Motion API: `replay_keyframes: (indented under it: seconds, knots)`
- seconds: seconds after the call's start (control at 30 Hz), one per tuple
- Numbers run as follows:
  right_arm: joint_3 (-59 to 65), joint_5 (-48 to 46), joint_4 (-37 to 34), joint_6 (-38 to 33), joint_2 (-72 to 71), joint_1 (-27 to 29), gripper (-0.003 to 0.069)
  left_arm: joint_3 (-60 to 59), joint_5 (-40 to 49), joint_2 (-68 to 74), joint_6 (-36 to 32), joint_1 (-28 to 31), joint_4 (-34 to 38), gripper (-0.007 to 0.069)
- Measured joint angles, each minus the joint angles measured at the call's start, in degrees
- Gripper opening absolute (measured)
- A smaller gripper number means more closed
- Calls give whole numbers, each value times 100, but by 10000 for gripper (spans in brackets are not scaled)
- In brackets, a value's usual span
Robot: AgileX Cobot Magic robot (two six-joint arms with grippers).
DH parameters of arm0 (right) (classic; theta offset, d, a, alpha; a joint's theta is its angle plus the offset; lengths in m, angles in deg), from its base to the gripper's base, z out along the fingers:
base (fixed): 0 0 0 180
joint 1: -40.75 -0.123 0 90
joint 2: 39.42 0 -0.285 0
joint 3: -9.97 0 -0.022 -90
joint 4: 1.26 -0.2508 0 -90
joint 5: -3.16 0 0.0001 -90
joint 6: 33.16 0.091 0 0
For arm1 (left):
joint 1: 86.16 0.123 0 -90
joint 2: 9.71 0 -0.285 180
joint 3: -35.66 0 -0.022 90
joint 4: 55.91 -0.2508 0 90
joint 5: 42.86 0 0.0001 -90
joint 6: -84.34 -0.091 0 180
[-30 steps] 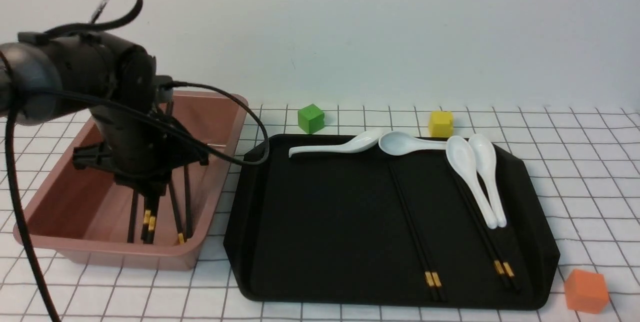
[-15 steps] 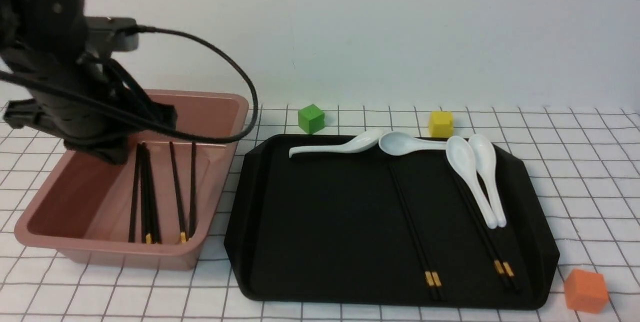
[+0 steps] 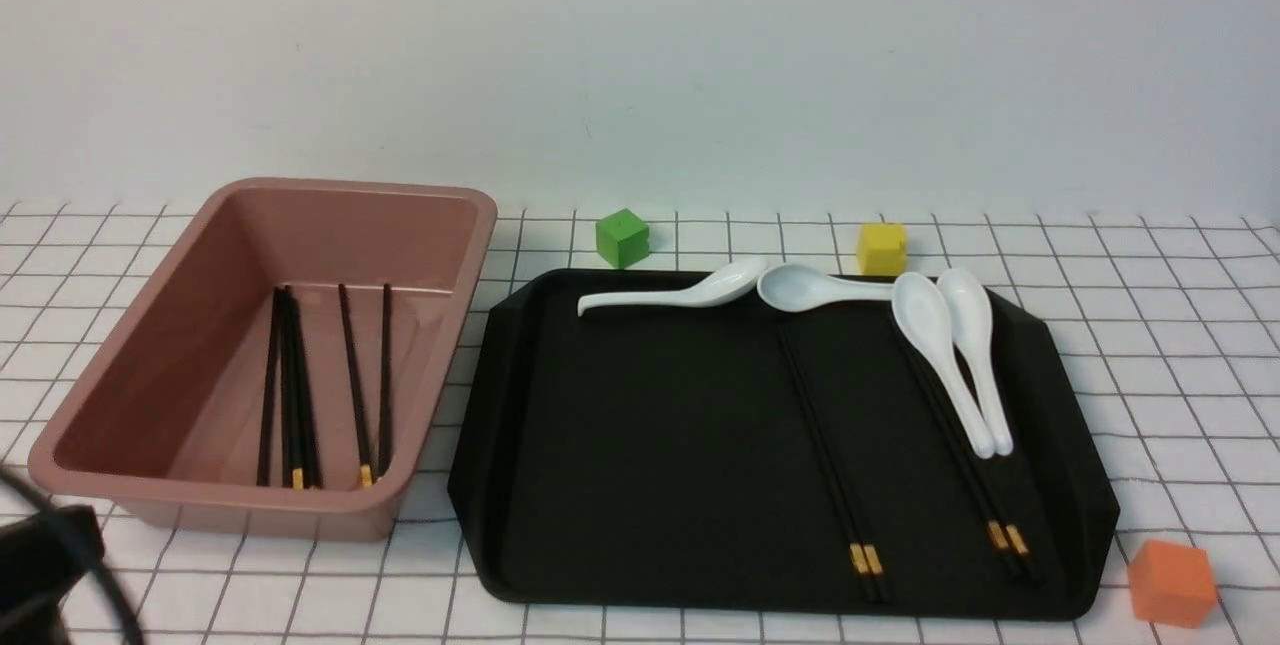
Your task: On white black tablecloth take chopsticks from black tray and put them in box.
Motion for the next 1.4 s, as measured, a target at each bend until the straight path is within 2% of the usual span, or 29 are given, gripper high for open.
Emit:
replay_keyframes:
  seconds: [0.13,0.33,0.93,1.2,1.4]
  knots:
    - [0,0,0,0,0,0,240,-573,-59,-1207,272,0,71,-13]
    - [0,0,0,0,0,0,240,-682,-138,-2034,427,0,-444,-13]
    - [0,0,-1,0,0,0,240,-725,212,-2096,432,0,-546,-13]
    - [0,0,-1,0,0,0,240,-1524,141,-2249,432,6,-529,-13]
    - [0,0,-1,0,0,0,240,-2087,-48,-2278,432,492,-503,-12]
